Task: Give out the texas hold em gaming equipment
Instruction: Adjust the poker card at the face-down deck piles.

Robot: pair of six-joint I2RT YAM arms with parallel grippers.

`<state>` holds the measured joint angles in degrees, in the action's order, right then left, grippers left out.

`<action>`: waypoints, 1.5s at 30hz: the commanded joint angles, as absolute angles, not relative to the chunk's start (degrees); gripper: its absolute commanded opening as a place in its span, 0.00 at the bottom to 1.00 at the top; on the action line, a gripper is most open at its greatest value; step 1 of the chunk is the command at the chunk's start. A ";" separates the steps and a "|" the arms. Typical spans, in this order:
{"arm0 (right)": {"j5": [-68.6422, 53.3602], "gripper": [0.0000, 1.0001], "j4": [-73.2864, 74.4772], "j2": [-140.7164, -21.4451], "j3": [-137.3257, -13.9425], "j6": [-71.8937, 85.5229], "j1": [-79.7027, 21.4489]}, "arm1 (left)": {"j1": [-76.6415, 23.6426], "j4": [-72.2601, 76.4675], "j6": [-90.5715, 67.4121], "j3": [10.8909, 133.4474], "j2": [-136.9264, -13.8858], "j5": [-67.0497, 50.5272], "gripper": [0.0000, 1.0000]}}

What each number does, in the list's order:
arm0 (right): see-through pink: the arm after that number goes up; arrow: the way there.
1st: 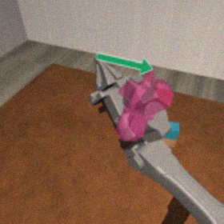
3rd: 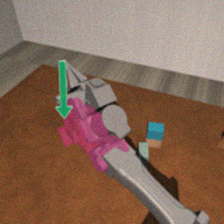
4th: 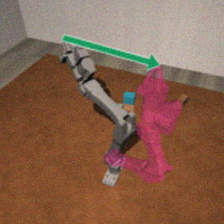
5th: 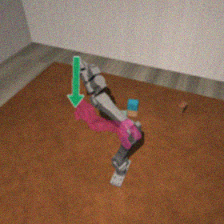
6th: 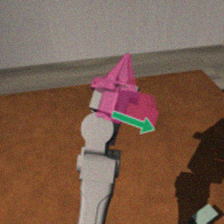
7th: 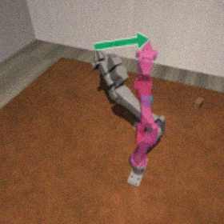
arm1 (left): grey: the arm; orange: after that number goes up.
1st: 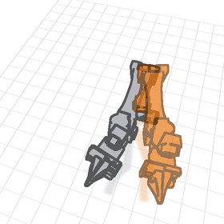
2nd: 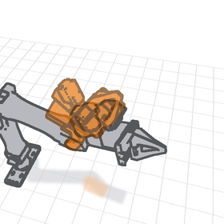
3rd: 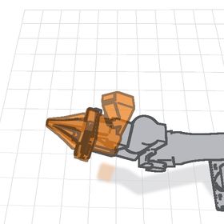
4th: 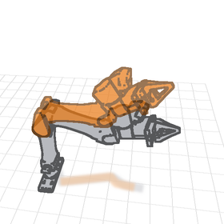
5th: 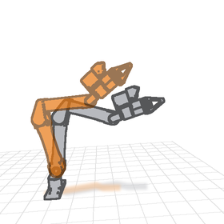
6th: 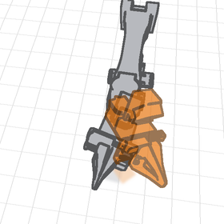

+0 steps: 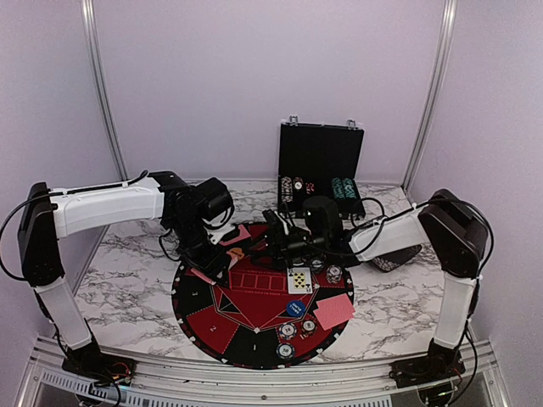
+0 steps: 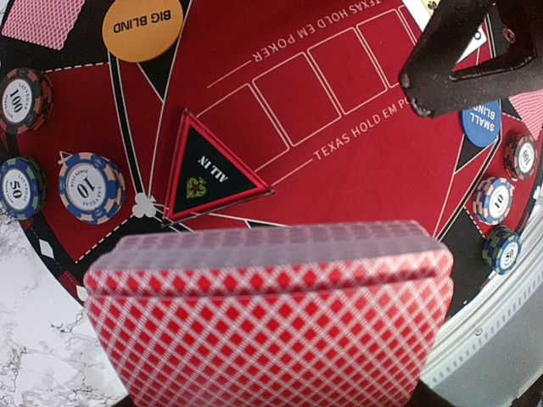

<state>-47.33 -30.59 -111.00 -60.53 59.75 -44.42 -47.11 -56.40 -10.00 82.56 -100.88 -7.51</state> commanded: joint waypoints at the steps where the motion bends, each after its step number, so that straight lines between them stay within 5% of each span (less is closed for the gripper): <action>1: -48.78 0.63 -35.29 -113.16 -61.20 62.34 -45.24 | -47.45 -58.40 -9.40 84.70 -101.54 -8.04 0.49; 45: -48.79 0.62 -39.75 -122.60 -68.82 67.63 -48.27 | -47.94 -58.62 -9.36 86.04 -102.09 -7.87 0.49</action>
<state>-49.93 -40.25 -121.56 -66.83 68.38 -47.86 -47.75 -57.32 -9.85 84.40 -102.08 -7.51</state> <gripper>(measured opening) 0.629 0.659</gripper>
